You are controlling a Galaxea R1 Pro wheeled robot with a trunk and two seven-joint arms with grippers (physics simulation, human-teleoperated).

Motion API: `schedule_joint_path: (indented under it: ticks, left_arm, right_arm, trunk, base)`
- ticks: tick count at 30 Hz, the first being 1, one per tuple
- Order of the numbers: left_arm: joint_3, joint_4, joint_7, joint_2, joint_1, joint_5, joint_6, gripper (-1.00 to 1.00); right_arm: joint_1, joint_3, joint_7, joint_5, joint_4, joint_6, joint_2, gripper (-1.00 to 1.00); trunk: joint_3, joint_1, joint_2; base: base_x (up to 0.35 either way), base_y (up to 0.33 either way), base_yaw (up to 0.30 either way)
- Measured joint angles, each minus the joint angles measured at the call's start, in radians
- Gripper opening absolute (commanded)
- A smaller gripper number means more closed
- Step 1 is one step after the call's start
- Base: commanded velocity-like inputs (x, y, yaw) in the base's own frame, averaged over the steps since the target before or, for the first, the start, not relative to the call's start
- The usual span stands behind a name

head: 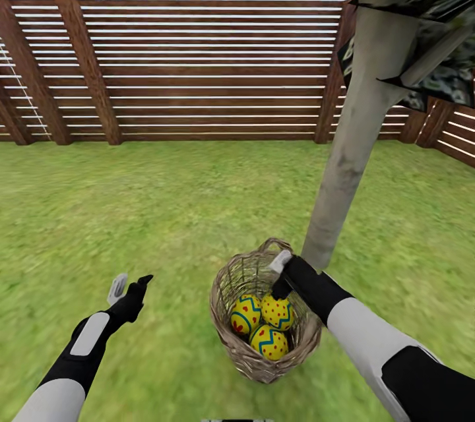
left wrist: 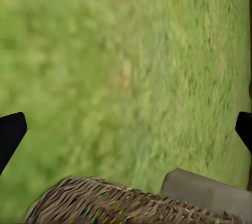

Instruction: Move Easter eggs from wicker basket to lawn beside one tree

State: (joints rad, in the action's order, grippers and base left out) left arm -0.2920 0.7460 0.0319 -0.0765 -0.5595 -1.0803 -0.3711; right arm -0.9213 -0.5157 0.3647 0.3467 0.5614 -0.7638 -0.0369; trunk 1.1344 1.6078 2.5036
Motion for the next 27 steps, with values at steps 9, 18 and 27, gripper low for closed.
schedule_joint_path:
  ticks: [9,18,27]
  left_arm:
    - [0.0,0.0,0.0,0.0,0.0,0.0,0.001,1.0]
    - [0.0,-0.002,0.0,0.0,0.0,0.0,0.001,1.0]
    - [0.0,-0.002,0.0,0.0,0.0,0.0,0.001,1.0]
  right_arm:
    - [0.0,0.001,0.0,0.001,0.002,0.039,-0.001,1.0]
    - [0.0,0.001,0.0,0.003,0.002,0.07,-0.005,1.0]
    - [0.0,0.002,-0.012,0.005,0.001,0.099,-0.005,1.0]
  trunk:
    - [0.015,0.002,0.001]
    - [0.05,0.006,0.003]
    - [0.085,0.01,0.005]
  base:
    - [0.0,0.0,0.0]
    - [0.0,0.0,0.0]
    - [0.0,0.0,0.0]
